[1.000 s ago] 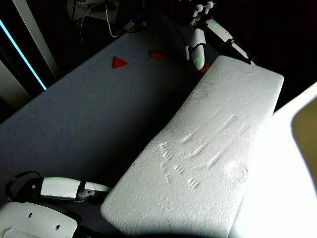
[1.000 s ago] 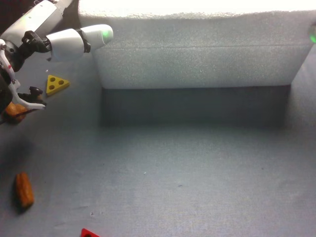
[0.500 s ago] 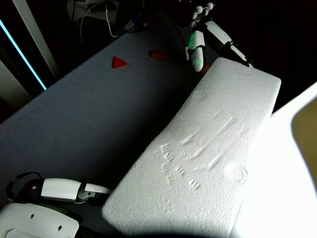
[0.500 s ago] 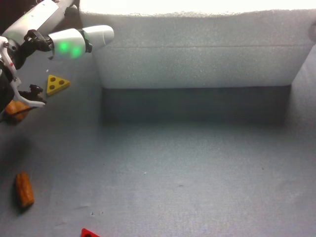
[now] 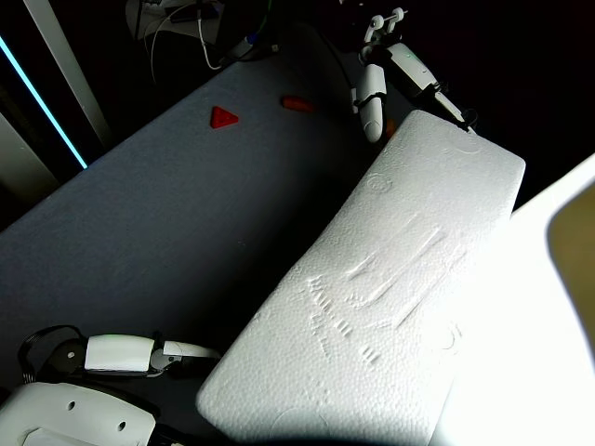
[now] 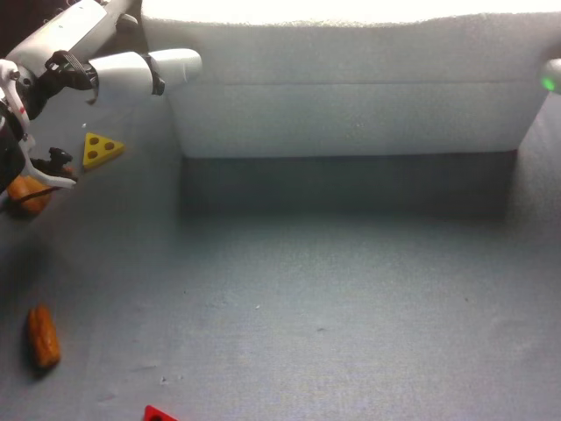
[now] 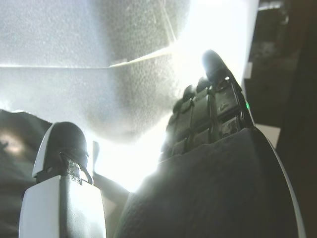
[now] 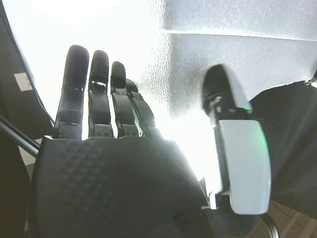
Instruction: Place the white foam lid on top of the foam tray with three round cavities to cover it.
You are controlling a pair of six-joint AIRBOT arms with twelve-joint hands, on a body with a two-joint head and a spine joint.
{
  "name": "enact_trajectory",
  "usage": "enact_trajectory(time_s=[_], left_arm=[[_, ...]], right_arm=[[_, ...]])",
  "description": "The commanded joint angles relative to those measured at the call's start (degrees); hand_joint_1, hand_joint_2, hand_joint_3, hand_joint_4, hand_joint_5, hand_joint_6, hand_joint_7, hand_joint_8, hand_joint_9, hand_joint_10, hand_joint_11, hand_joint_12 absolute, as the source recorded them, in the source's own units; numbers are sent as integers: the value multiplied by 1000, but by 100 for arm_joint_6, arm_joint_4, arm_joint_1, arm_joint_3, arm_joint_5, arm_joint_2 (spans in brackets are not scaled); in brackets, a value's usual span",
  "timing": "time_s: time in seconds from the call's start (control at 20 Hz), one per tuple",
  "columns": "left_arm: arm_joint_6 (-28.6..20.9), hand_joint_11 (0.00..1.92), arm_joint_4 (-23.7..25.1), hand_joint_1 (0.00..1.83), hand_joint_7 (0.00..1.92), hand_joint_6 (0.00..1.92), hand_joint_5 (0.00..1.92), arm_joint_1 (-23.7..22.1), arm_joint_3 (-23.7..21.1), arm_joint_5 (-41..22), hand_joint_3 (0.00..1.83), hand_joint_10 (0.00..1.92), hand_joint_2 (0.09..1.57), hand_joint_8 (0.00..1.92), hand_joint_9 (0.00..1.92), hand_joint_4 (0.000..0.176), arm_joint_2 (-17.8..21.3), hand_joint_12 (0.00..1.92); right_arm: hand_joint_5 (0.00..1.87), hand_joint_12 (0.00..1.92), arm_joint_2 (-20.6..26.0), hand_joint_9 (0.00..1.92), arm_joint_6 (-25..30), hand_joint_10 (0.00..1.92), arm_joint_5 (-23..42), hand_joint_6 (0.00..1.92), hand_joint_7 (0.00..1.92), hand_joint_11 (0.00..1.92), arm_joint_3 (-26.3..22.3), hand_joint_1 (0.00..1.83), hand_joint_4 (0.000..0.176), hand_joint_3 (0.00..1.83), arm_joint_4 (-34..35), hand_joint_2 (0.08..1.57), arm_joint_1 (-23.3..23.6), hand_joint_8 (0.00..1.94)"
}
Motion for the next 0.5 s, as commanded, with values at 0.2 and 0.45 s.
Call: enact_trajectory(time_s=[0.2,0.45], left_arm=[[56,0,49,459,0,0,0,52,64,-326,0,0,1073,0,0,16,-32,820],[56,0,21,446,0,0,0,61,117,-232,0,0,1052,0,0,4,-43,748]], right_arm=[[0,1773,84,0,-49,491,635,0,0,0,-2,556,0,0,49,1130,24,134],[0,1160,129,0,-113,13,613,0,0,0,-11,494,0,0,213,1132,-109,0]])
